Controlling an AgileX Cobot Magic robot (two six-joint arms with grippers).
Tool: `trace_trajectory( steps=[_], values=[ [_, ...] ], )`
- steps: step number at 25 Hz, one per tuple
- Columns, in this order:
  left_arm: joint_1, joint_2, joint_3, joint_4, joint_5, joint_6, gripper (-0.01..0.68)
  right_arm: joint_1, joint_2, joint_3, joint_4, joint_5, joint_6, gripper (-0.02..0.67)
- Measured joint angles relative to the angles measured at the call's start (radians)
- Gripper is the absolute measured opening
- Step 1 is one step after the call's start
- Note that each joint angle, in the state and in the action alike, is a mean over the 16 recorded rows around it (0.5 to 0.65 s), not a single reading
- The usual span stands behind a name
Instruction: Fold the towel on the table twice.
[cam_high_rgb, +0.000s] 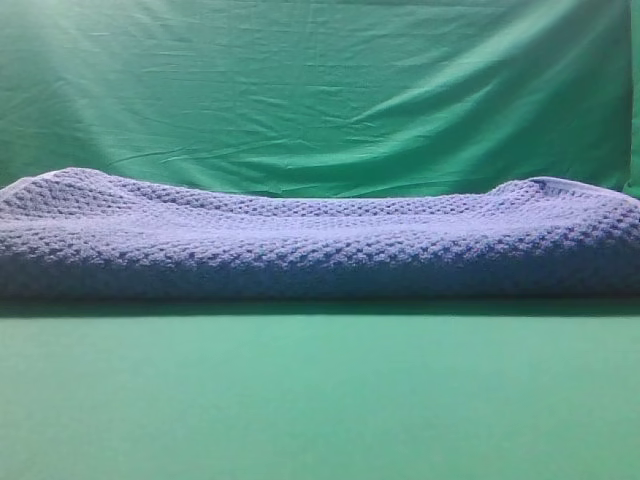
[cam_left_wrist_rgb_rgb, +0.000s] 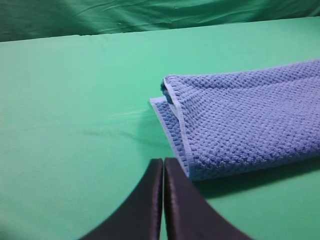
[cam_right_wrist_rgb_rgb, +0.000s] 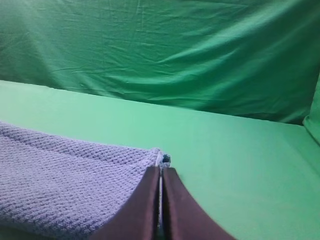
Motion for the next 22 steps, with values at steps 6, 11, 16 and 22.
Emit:
trace_trajectory(
  steps=[6, 11, 16, 22],
  values=[
    [0.000, 0.001, 0.039, 0.026, -0.009, 0.000, 0.000, 0.000, 0.000, 0.009, 0.001, 0.066, -0.001, 0.000],
    [0.000, 0.001, 0.072, 0.033, -0.037, 0.000, 0.000, 0.000, 0.000, 0.020, 0.001, 0.122, -0.002, 0.000],
    [0.000, 0.002, 0.091, 0.011, -0.067, 0.000, 0.000, 0.000, 0.000, 0.029, 0.000, 0.163, 0.000, 0.000],
    [0.000, 0.002, 0.095, -0.020, -0.086, -0.001, 0.000, 0.000, 0.000, 0.033, 0.000, 0.176, 0.034, 0.000]
  ],
)
